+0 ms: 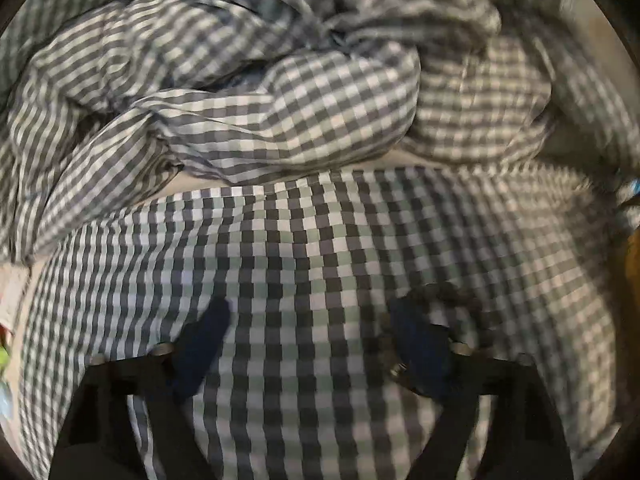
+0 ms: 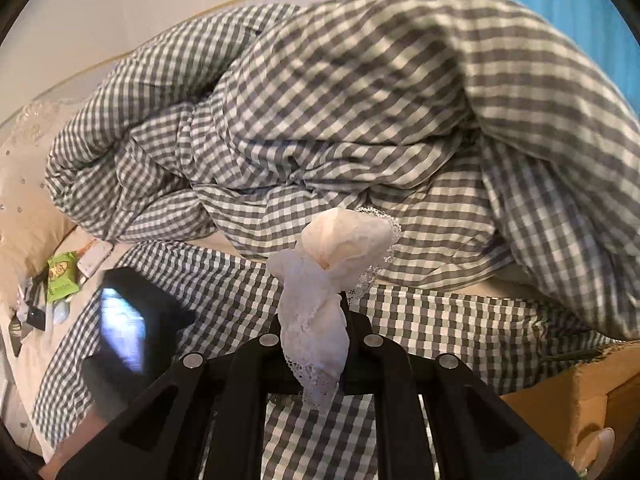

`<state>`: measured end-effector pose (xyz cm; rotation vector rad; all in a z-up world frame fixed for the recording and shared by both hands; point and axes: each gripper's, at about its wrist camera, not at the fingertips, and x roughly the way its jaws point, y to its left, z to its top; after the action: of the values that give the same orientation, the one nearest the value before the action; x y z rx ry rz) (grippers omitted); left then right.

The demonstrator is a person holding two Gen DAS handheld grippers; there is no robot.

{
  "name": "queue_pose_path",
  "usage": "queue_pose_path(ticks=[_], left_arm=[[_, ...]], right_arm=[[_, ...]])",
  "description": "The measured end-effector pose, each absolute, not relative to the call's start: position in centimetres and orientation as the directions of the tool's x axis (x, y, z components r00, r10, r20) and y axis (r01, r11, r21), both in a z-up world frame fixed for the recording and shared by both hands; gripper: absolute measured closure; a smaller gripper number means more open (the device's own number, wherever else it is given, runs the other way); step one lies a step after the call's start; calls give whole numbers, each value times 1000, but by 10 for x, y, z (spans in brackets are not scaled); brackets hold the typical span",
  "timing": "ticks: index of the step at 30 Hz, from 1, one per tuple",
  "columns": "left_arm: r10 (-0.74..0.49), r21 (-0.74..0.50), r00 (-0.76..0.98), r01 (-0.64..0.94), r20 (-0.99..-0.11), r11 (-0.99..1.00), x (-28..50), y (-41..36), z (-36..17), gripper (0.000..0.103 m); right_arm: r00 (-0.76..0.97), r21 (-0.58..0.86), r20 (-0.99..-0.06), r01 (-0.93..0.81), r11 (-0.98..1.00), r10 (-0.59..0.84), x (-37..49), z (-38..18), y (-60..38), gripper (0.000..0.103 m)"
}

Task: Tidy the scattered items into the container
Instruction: 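Grasp the white lace cloth with the right gripper while the left gripper approaches the bracelet, then lift the bead bracelet with the left gripper while the right gripper lifts the cloth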

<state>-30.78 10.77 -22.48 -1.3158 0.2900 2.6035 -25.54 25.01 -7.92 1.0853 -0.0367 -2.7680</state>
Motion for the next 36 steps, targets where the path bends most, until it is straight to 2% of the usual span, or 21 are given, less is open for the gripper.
queue_pose_path(ticks=[6,11,20,22,23,24,29,31,36], left_arm=[[171,29,-562,-329,-810,-944,-310,116,-229,35],[198,48,-570,-387,-797,-921,-299,124,-224,35],[295,-37,-454,-495,-841,-868,-311,140,-243,36],[304,-37,-446,-514,-842,-857,-313,141,-245,42],[314,-46,-441,-520,-841,-853,-314,140,-245,54],[320,-53,-437,-522,-841,-851,-314,140,-244,62],[352,-88,-403,-544,-845,-834,-317,143,-243,89],[358,-93,-400,-547,-844,-832,-316,144,-242,93],[369,-125,-412,-510,-833,-851,-314,139,-242,93]], right_arm=[[-728,93,-662,158,-983,-179,-248,-74,255,93],[-735,95,-655,151,-984,-176,-245,-73,259,93],[-732,98,-659,146,-985,-174,-245,-77,262,93],[-734,98,-657,143,-985,-172,-246,-77,263,93],[-735,98,-656,142,-985,-171,-246,-76,264,93],[-736,101,-654,139,-985,-171,-246,-76,265,93],[-732,111,-658,138,-984,-177,-246,-79,266,93],[-731,112,-658,142,-984,-180,-244,-80,265,93],[-735,117,-654,139,-983,-182,-241,-79,265,93]])
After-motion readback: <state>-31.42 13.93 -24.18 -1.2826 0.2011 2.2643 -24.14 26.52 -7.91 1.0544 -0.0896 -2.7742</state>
